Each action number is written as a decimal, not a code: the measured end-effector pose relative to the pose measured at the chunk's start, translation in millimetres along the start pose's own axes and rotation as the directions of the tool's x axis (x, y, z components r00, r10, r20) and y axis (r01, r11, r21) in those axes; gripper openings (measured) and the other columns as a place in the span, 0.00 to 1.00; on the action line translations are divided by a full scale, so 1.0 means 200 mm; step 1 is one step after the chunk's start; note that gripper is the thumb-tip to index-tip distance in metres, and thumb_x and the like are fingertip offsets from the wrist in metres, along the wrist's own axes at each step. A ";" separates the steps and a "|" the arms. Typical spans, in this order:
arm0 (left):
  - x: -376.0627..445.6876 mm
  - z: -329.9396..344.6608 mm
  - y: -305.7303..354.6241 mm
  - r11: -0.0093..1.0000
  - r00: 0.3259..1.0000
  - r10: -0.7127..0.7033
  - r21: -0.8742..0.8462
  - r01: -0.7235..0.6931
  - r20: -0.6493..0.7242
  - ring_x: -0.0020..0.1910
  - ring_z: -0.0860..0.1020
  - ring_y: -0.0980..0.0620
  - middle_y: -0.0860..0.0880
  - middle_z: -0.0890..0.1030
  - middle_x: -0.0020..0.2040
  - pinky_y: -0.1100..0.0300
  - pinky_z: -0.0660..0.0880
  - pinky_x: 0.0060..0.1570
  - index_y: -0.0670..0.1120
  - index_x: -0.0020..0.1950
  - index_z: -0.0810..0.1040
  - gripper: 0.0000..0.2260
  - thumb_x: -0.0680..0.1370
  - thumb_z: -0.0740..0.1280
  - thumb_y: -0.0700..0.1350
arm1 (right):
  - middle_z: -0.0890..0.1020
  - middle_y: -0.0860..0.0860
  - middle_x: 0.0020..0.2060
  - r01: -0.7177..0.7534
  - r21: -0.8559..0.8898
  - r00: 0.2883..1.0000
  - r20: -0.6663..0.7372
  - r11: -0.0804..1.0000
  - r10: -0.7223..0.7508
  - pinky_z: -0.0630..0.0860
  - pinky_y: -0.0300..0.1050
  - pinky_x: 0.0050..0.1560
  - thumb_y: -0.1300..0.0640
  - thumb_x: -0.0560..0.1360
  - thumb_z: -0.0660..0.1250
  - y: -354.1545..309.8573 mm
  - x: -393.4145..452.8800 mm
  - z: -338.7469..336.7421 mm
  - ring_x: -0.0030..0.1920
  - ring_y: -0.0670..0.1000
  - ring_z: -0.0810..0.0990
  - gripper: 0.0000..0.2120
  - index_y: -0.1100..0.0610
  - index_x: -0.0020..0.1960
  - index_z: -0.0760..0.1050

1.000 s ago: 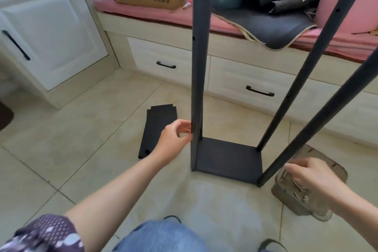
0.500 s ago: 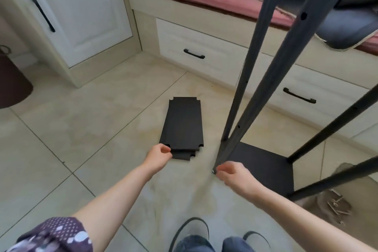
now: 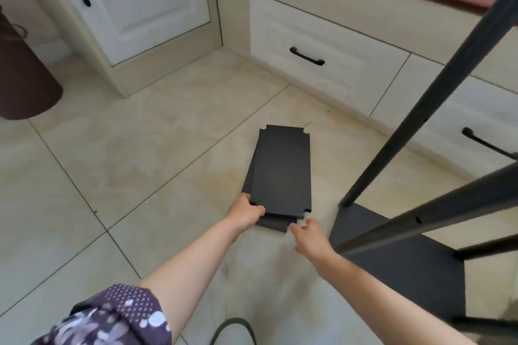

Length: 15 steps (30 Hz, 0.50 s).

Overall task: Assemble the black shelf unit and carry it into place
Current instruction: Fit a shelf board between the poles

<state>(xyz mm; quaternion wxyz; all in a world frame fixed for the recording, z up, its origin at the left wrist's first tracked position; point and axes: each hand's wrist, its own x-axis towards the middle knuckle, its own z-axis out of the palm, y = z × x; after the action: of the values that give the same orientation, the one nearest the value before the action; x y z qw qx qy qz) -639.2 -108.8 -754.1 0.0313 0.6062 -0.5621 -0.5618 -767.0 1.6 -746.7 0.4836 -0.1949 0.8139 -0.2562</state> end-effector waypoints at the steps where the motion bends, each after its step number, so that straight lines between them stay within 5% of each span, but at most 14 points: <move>1: 0.02 0.00 -0.01 0.999 1.000 -0.007 -0.031 0.007 -0.002 0.55 0.76 0.50 0.50 0.77 0.59 0.61 0.70 0.51 0.47 0.64 0.70 0.16 0.77 0.67 0.40 | 0.72 0.53 0.42 -0.062 0.058 0.998 -0.005 0.996 0.062 0.77 0.57 0.60 0.55 0.80 0.61 0.00 0.04 0.01 0.49 0.57 0.77 0.10 0.61 0.55 0.67; 5: 0.08 0.02 -0.04 0.985 0.999 -0.034 -0.171 0.034 0.003 0.43 0.75 0.59 0.53 0.79 0.51 0.64 0.70 0.37 0.47 0.58 0.72 0.12 0.78 0.67 0.37 | 0.71 0.53 0.42 -0.190 0.261 0.981 0.020 0.946 0.192 0.77 0.54 0.59 0.53 0.80 0.64 0.04 0.17 0.04 0.41 0.51 0.76 0.11 0.57 0.48 0.63; 9: 0.11 0.01 -0.05 0.962 0.997 -0.069 -0.262 0.073 0.024 0.46 0.75 0.58 0.55 0.78 0.56 0.58 0.73 0.54 0.47 0.66 0.71 0.18 0.78 0.67 0.37 | 0.72 0.55 0.38 -0.155 0.365 0.981 -0.054 0.918 0.187 0.71 0.45 0.43 0.55 0.79 0.66 0.03 0.25 0.05 0.37 0.52 0.76 0.12 0.60 0.42 0.66; 12: 0.13 0.02 -0.06 0.962 0.997 -0.071 -0.263 0.076 0.029 0.46 0.75 0.60 0.58 0.76 0.50 0.58 0.71 0.55 0.44 0.70 0.71 0.20 0.78 0.67 0.38 | 0.78 0.63 0.44 -0.141 0.460 0.977 -0.077 0.877 0.197 0.76 0.54 0.59 0.59 0.78 0.66 0.03 0.26 0.04 0.51 0.68 0.80 0.17 0.76 0.51 0.71; 15: 0.13 0.04 -0.05 0.947 0.997 -0.082 -0.311 0.083 0.017 0.60 0.76 0.48 0.48 0.76 0.63 0.53 0.72 0.64 0.41 0.78 0.63 0.28 0.79 0.67 0.40 | 0.81 0.63 0.43 -0.114 0.544 0.974 -0.102 0.831 0.200 0.73 0.59 0.66 0.61 0.78 0.68 0.02 0.25 0.02 0.56 0.66 0.80 0.18 0.78 0.55 0.73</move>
<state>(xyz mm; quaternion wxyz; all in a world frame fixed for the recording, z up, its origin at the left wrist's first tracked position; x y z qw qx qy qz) -644.9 -119.8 -781.2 0.1020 0.6155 -0.4407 -0.6455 -787.1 -24.7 -785.1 0.4733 0.0357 0.7585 -0.4466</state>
